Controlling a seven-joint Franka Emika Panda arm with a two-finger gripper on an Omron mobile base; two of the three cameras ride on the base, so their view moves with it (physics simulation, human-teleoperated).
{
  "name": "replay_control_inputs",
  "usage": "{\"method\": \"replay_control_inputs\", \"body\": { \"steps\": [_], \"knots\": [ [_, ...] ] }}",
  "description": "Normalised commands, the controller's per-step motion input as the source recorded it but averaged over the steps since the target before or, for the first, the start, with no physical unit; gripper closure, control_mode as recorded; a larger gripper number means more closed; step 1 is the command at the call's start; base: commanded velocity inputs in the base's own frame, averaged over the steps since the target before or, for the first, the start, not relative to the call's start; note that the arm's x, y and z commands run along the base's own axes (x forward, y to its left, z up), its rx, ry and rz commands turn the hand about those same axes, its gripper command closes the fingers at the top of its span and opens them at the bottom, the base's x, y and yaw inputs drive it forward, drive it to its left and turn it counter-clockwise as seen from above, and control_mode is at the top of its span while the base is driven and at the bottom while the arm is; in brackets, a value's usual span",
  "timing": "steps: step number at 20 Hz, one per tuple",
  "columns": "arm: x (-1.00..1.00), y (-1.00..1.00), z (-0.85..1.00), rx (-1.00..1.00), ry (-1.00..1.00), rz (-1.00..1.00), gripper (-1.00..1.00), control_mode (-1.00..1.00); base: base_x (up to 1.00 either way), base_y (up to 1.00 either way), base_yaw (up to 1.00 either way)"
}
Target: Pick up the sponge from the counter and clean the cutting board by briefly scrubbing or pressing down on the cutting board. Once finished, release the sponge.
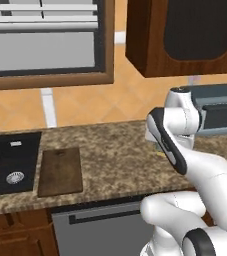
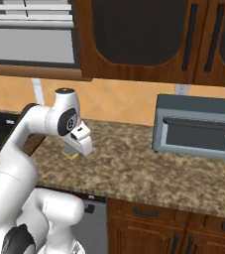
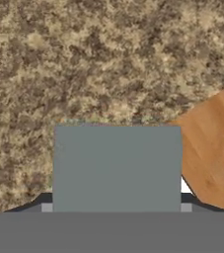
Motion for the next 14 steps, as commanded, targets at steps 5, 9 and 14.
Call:
{"method": "replay_control_inputs", "body": {
  "steps": [5,9,14],
  "knots": [
    [0.00,0.00,0.00,0.00,0.00,0.00,1.00,1.00,-0.26,1.00,-0.07],
    [0.00,0.00,0.00,0.00,0.00,0.00,1.00,1.00,-0.01,1.00,-0.19],
    [0.00,0.00,0.00,0.00,0.00,0.00,1.00,1.00,0.01,0.93,-0.23]
  ]
}}
